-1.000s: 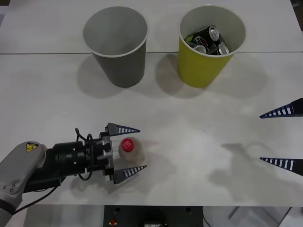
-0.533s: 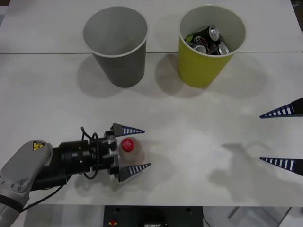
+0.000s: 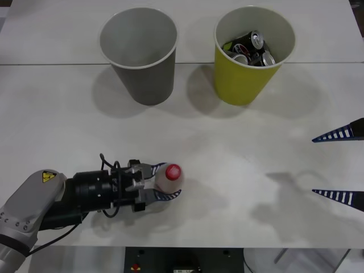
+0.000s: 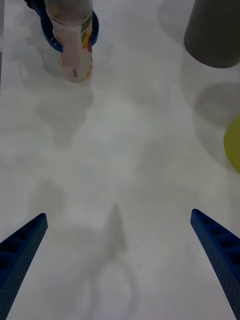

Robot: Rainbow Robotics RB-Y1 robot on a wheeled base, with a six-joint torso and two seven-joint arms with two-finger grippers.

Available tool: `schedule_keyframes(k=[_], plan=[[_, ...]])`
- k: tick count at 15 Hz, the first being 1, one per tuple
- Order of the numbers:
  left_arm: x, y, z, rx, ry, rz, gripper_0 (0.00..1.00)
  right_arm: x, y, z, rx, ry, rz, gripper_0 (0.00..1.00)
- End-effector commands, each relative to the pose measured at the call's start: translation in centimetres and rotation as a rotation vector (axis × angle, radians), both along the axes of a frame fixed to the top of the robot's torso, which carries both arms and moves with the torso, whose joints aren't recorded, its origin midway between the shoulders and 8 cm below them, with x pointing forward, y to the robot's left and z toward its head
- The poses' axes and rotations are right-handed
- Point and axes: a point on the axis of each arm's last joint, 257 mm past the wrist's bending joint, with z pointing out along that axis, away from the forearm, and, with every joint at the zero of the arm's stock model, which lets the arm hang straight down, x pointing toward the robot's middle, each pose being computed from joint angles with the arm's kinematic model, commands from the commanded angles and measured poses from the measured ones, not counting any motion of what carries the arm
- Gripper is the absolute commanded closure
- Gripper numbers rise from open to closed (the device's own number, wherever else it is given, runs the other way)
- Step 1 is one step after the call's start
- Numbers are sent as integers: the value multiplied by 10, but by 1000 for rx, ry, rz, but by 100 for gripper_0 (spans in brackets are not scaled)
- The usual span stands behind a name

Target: Put the can into the green bin and the plastic bottle into the gray bin

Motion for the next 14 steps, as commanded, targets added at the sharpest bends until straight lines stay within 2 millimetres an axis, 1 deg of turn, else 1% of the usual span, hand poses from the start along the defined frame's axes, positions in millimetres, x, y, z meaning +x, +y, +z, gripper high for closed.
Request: schedule_keyframes(k=[1,3,6,9,11,13,14], plan=[[1,2,3,-6,0,1,99,0,0,0,0,0,0,0],[4,4,8,-21,6,9,99,0,0,0,0,0,0,0],[10,13,16,-23,34,32,99,0,0,0,0,0,0,0],[18,26,31,61,49,58,99,0,0,0,0,0,0,0],[19,43,37,122,100,81,99,0,0,0,0,0,0,0],[24,65,39,220,127,126,98,0,0,0,0,0,0,0],[25,81,42,281,155,161,98,0,0,0,0,0,0,0]])
